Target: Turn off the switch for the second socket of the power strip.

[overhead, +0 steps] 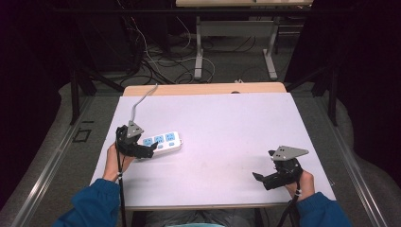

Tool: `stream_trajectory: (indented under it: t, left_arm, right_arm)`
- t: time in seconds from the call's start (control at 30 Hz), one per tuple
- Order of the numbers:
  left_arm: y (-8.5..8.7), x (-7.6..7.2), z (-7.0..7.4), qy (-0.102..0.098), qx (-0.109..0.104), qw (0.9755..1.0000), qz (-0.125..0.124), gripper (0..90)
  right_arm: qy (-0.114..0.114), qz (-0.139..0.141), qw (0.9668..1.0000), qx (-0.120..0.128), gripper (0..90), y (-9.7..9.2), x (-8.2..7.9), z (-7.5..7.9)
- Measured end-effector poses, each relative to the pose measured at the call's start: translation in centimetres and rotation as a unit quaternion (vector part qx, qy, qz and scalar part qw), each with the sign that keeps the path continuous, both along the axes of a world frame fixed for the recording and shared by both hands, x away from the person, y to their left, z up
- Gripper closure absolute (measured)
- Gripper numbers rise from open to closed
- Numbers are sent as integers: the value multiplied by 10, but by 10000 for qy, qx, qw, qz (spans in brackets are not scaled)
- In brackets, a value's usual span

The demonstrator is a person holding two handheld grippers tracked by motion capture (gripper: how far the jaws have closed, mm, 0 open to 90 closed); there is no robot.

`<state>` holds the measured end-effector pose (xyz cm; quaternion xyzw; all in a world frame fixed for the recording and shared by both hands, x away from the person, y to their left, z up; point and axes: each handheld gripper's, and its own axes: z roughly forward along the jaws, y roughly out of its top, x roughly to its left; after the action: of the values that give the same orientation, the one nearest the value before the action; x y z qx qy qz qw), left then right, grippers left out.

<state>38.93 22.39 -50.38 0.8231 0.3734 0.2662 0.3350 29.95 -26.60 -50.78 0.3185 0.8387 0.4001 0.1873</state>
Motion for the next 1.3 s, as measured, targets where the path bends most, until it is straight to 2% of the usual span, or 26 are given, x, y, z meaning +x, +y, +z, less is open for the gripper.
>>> stream_trajectory:
  t: [0.1,0.17,0.27,0.3,0.37,0.43,0.5,0.8,0.9,0.93,1.1,1.27,1.3]
  left_arm:
    - [0,3,-2,94,-92,9999,29,1]
    - [0,6,-2,62,-45,10000,42,1]
    - [0,9,-5,145,-105,9998,63,1]
    - [0,10,-5,120,-49,9999,75,0]
    - [0,12,-6,117,-83,9999,85,0]
    - [-1,13,-7,205,-116,9997,98,0]
    - [-1,15,-7,140,-91,9998,96,0]
    - [-4,16,-9,181,-96,9998,74,0]
    - [-5,16,-10,213,-164,9996,40,3]
    - [-6,16,-10,229,-130,9997,23,5]
    - [-6,17,-12,335,-145,9993,-40,50]
    - [-8,15,-12,297,-201,9993,-104,162]
    - [-8,15,-12,305,-202,9993,-124,162]
  right_arm:
    - [2,6,10000,-11,4,-1,0,0]
    - [-1,-2,10000,-4,4,0,0,0]
    - [-4,38,10000,-23,4,0,0,0]
    - [-15,18,10000,-20,4,0,0,0]
    - [-13,21,10000,-20,4,0,0,0]
    - [-14,23,10000,-19,4,0,0,0]
    - [-16,14,10000,-18,5,0,0,0]
    - [61,110,9999,-113,4,-1,1,0]
    - [41,38,10000,-51,4,0,0,0]
    - [7,72,9999,-76,4,0,0,0]
    - [46,83,9999,-66,4,0,1,0]
    - [83,76,9999,-92,4,0,0,1]
    - [83,76,9999,-92,4,0,0,1]
